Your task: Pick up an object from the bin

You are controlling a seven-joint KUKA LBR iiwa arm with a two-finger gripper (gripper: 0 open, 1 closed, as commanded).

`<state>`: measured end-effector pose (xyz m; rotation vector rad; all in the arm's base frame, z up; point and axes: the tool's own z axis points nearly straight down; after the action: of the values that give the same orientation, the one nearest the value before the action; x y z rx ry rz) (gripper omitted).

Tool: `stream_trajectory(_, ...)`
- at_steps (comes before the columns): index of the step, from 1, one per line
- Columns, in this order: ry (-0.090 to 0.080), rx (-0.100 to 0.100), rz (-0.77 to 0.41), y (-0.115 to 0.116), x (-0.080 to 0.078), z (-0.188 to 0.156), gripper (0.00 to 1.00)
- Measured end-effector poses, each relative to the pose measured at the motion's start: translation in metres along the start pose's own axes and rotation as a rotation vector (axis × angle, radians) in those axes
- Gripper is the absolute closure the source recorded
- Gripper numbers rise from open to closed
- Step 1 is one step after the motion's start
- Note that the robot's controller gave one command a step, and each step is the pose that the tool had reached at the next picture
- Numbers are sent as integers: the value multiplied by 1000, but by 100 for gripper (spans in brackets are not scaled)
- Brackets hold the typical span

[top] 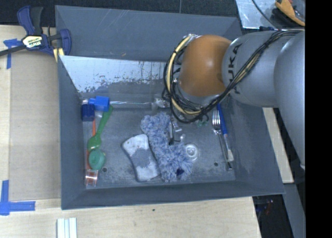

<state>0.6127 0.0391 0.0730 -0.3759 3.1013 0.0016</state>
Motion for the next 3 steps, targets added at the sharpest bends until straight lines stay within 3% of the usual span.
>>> stream_trajectory(1, 5, 1, 30, 3, -2, 7, 0)
stream_trajectory(2, -2, 0, 15, 1, -3, 2, 0)
stream_trajectory(3, -14, 2, 30, 1, -8, 1, 100)
